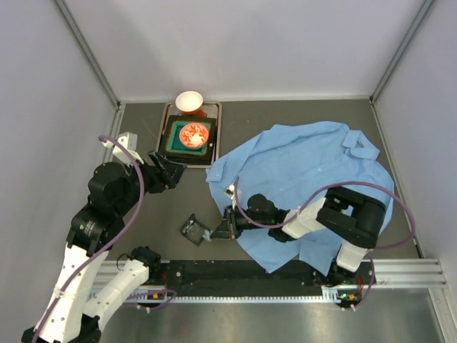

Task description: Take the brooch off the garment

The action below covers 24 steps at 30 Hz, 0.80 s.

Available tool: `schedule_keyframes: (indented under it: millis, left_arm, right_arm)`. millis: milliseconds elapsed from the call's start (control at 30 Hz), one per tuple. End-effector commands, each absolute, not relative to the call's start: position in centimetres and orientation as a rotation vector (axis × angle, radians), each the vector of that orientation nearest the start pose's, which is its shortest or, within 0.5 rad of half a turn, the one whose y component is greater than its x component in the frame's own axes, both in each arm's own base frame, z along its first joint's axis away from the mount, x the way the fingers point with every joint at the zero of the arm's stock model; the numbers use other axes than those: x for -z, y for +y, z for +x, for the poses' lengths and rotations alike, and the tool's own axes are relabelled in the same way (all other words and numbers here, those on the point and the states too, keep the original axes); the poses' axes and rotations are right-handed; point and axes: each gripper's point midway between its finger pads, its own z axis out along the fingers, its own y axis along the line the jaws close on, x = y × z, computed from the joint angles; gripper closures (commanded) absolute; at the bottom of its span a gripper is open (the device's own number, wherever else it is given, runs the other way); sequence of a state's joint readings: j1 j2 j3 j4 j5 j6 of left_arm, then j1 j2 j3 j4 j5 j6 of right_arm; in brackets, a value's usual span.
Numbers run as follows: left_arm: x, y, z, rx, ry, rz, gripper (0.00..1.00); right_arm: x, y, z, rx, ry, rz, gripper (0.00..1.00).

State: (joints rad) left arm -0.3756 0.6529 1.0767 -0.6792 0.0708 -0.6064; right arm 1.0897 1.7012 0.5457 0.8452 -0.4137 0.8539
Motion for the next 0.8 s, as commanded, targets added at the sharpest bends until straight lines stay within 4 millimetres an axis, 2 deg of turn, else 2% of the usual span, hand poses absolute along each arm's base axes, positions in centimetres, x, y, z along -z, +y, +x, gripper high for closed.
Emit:
schedule_keyframes:
  millis: [0,67,367,767]
  left_arm:
    - [-34.5,-12.6,21.5,0.76,1.824,-0.111,0.25]
    - [-34.3,-12.7,21.6,0.758,1.829,-0.106,0.25]
    - [-33.5,-13.2,21.8,0.774,1.844,-0.089,0.25]
    - [-33.7,-13.4,21.7,0.787,1.843,-0.073,0.25]
  right_arm:
    - [-12.9,44.5,11.0,-1.818,2.005,-0.543,1.0]
    - [-11.7,45.0,11.4,-1.793,2.046,-0.535,1.0]
    - [-10.6,47.1,12.6,-1.771,2.054,-0.539,1.0]
    - [-7.9,47.6,13.3,-1.698,2.118,-0.533,1.0]
